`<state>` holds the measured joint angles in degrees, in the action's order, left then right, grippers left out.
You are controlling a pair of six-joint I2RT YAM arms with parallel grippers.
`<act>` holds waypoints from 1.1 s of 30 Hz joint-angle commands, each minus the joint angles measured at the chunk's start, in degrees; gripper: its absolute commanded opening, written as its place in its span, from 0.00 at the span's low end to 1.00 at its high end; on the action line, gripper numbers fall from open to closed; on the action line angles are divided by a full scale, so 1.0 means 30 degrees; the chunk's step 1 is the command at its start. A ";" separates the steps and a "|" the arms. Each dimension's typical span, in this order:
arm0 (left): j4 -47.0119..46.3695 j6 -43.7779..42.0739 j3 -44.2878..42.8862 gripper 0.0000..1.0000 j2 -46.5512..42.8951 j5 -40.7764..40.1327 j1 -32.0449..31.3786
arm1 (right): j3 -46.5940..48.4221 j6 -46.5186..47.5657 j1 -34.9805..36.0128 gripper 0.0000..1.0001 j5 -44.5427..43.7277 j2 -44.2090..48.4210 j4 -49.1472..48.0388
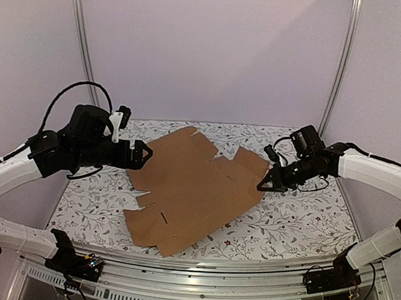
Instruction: Fold the paper box
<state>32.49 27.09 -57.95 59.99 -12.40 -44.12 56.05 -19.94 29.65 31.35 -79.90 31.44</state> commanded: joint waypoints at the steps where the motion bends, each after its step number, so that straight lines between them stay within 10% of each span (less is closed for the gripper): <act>1: 0.0219 -0.0095 0.0390 1.00 0.0355 0.0413 -0.0177 | 0.2074 0.2898 0.0353 0.00 -0.2092 -0.0036 0.3972; 33: 0.0144 0.0235 0.0509 0.99 -0.0043 0.1988 -0.0265 | 1.6545 1.8257 0.1700 0.00 -0.7328 -1.3184 1.3787</act>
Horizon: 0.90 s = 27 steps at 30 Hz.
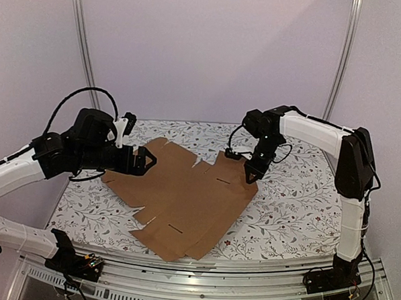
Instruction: Fold the paper box
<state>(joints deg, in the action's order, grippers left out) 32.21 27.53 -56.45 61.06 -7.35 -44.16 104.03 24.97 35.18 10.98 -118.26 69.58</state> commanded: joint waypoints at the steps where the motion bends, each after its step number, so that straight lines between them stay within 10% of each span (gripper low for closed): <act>1: 0.0260 0.0115 0.0007 1.00 -0.0460 0.0305 -0.0257 | 0.0614 0.3777 -0.0226 0.00 -0.0564 -0.0396 0.1025; 23: 0.0658 0.0622 0.0271 1.00 -0.1362 0.0226 -0.0287 | 0.3679 0.8988 -0.0329 0.01 -0.5054 -0.1519 -0.2959; 27: 0.0664 0.0619 0.0571 0.99 -0.1514 -0.0006 -0.0294 | 0.3741 0.7805 -0.0347 0.33 -0.5377 -0.0986 -0.3663</act>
<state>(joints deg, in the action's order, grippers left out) 32.71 29.02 -56.18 57.21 -6.68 -44.21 113.34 50.57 34.06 -2.57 -121.64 62.04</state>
